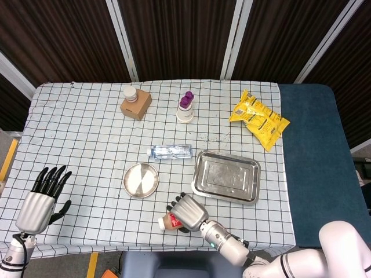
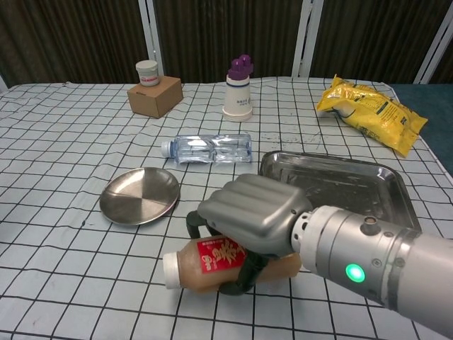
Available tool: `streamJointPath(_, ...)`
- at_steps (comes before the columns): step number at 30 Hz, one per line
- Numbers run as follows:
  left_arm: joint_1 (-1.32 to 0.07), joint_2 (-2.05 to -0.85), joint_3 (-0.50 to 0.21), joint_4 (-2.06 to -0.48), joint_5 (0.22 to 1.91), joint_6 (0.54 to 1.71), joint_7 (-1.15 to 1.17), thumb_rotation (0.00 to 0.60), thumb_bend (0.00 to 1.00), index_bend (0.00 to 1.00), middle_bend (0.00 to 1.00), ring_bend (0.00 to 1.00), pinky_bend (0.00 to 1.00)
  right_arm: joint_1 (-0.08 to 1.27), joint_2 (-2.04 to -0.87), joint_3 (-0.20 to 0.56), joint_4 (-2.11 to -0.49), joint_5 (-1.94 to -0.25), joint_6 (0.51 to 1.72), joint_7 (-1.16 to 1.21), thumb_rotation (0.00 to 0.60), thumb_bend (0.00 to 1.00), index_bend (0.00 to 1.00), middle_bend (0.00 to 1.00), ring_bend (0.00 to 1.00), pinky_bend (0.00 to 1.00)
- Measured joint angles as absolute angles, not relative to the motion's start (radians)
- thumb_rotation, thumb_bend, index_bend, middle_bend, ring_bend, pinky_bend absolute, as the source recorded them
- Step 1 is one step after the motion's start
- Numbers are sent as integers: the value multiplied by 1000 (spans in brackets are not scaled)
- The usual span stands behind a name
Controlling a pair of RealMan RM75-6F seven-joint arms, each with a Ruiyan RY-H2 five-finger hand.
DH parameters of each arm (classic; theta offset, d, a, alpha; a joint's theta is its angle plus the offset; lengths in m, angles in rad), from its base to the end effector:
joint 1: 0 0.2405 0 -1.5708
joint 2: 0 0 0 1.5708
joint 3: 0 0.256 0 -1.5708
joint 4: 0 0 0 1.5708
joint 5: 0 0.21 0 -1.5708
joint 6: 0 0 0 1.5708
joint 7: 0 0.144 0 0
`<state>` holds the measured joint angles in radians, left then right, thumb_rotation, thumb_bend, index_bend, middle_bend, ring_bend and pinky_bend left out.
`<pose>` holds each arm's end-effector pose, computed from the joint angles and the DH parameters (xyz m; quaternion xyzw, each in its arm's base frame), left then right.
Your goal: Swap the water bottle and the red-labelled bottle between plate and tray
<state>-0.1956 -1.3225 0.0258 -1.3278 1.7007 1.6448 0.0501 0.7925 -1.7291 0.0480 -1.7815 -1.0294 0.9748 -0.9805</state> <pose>-0.2938 0.1981 0.1154 -0.6711 -0.2446 -0.4444 0.5406 -0.0618 -0.2283 -0.0881 0.8767 -0.2301 0.2983 0.2992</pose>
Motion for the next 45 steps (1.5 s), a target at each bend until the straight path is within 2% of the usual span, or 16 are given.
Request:
streamJointPath(3, -194, -1321, 24, -1324, 1714, 1657, 35, 600, 362, 0, 0, 0, 26, 802, -1736, 45, -1802, -980, 1003, -1023, 600, 445, 0, 192, 51, 156)
streamJointPath(6, -193, -1320, 21, -1320, 1713, 1654, 27, 600, 362, 0, 0, 0, 32, 810, -1721, 45, -1843, -941, 1018, -1037, 600, 358, 0, 160, 20, 143)
streamJointPath(11, -185, -1315, 20, -1341, 1697, 1642, 37, 600, 361, 0, 0, 0, 64, 813, -1656, 59, -1903, -935, 1057, -1021, 600, 332, 0, 157, 10, 142)
streamJointPath(15, -178, -1299, 17, -1373, 1691, 1637, 56, 600, 361, 0, 0, 0, 64, 815, -1640, 118, -1867, -947, 1096, -974, 600, 332, 0, 147, 0, 127)
streamJointPath(19, -180, -1298, 11, -1382, 1670, 1610, 60, 600, 362, 0, 0, 0, 72, 847, -1662, 212, -1751, -898, 1092, -938, 600, 332, 0, 143, 0, 114)
streamJointPath(24, -193, -1306, -3, -1378, 1641, 1564, 57, 600, 362, 0, 0, 0, 81, 962, -1728, 323, -1545, -710, 1041, -951, 600, 332, 0, 143, 0, 96)
streamJointPath(33, -203, -1297, -53, -1356, 1569, 1537, -3, 600, 362, 0, 0, 0, 89, 1185, -1891, 409, -1129, -516, 916, -1018, 600, 331, 11, 153, 0, 94)
streamJointPath(40, -209, -1297, -70, -1329, 1541, 1513, -16, 600, 367, 0, 0, 0, 89, 1280, -2001, 420, -871, -443, 773, -1010, 600, 331, 131, 257, 55, 144)
streamJointPath(43, -213, -1293, -68, -1328, 1531, 1486, -18, 600, 373, 0, 0, 0, 89, 1310, -2043, 425, -795, -394, 719, -1005, 600, 332, 288, 368, 192, 286)
streamJointPath(45, -214, -1290, -67, -1333, 1526, 1480, -14, 600, 376, 0, 0, 0, 89, 1330, -2066, 429, -762, -369, 689, -997, 600, 333, 402, 435, 284, 438)
